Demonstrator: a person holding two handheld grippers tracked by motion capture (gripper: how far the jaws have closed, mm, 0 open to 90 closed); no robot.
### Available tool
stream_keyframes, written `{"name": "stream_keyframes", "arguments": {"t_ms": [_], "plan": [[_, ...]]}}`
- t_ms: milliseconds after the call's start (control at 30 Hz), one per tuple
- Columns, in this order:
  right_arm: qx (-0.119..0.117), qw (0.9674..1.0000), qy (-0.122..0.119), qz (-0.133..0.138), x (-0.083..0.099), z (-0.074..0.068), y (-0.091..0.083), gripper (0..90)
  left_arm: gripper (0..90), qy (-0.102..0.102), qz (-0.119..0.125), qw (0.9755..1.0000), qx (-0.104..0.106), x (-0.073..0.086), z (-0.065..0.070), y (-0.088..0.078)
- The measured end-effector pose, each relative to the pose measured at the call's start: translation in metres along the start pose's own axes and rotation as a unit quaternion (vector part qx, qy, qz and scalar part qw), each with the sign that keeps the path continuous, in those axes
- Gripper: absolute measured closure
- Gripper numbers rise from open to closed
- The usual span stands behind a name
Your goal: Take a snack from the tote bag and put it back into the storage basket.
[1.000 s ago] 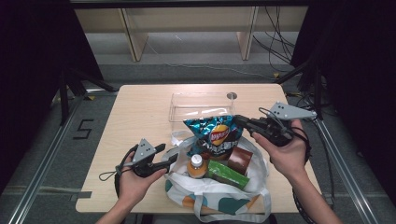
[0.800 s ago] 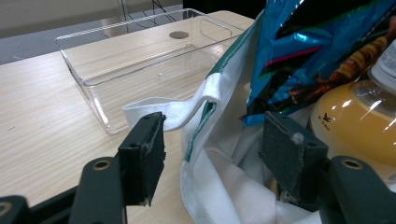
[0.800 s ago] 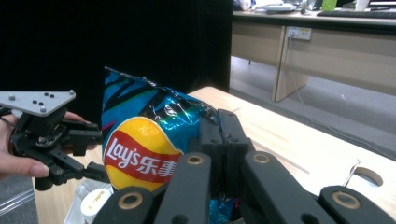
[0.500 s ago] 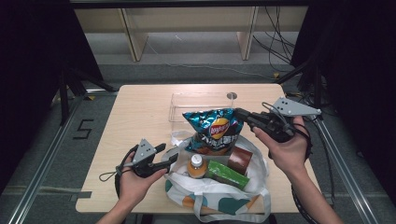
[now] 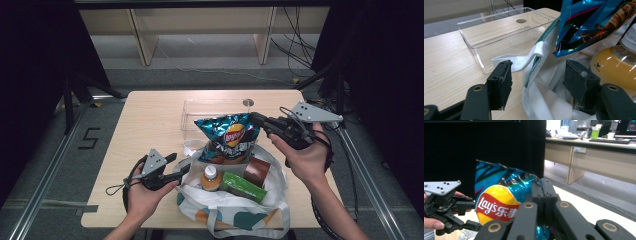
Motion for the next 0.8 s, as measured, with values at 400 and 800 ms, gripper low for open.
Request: {"name": "stream_keyframes", "arguments": {"t_ms": [400,800], "plan": [[0.002,0.9998,0.004,0.021,-0.014,0.0,-0.007,90.0,38.4,0.001,0.001,1.0,0.001,0.0,0.0,0.0],[-0.004,0.9995,0.012,0.031,-0.025,-0.003,-0.012,90.0,38.4,-0.001,-0.001,1.0,-0.001,0.0,0.001,0.0]]}}
Point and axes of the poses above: each handheld gripper's, and its own axes: y roughly forward along the jaws, x roughly out of its underside, z roughly to its right, the point moved 7 cm from there along y, roughly forward along the jaws, and after that the axes turned 11 degrees about -z, right-handed, at the moved point
